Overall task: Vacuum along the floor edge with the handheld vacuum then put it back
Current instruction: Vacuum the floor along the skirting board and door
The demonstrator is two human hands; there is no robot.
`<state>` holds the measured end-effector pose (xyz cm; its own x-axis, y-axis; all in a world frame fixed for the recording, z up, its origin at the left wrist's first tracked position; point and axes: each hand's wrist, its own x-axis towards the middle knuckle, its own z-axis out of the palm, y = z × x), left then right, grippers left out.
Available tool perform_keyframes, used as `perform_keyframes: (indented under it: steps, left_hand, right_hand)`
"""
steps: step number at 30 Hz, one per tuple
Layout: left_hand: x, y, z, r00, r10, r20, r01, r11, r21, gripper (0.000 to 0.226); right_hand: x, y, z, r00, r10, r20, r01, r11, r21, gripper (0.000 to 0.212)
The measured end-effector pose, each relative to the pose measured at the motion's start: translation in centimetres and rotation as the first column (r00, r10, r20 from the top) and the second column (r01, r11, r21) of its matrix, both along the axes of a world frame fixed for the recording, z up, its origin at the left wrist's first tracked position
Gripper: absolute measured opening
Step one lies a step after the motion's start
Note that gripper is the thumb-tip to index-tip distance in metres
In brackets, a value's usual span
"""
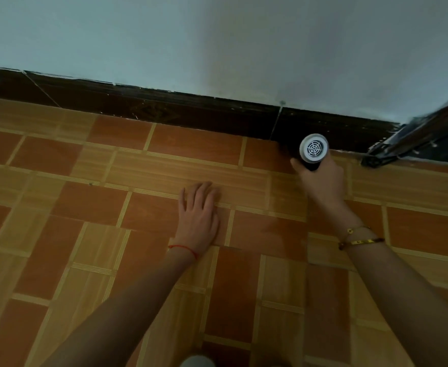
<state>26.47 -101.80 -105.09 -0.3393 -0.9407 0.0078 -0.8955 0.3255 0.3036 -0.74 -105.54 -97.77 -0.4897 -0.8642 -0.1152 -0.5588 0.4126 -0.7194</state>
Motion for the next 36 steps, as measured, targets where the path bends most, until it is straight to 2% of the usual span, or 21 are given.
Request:
perform_keyframes:
  steps: [7,16,26,30,36]
  left_hand:
    - [-2.9,-0.2,-0.8,0.998,-0.049,-0.045,0.05,0.999,0.022,0.049]
    - [-3.4,-0.1,-1.1,0.998,-0.046,-0.048,0.046,0.999,-0.013,0.049]
    - [-3.5,0.0,-1.2,0.997,-0.044,-0.06,0.043,0.999,-0.023,0.049]
    - [-3.4,0.0,-1.1,0.997,-0.044,-0.06,0.043,0.999,-0.024,0.05]
    - [-3.5,0.1,-0.9,0.998,-0.041,-0.05,0.04,0.999,-0.013,0.049]
  right_hand:
    - [-3.2,1.7,-0.6,0.996,-0.086,-0.033,0.084,0.995,-0.055,0.066]
    - [-2.5,1.6,-1.0,0.998,0.059,0.006,-0.059,0.998,-0.006,0.063]
    - [-5.7,3.9,-1.0,0.988,-0.136,-0.07,0.136,0.991,-0.007,0.061]
    - [-5.0,4.6,-0.6,0.996,-0.079,-0.049,0.08,0.997,0.016,0.056]
    - [-2.3,6.5,0.3,0.992,0.119,0.034,-0.121,0.99,0.07,0.055]
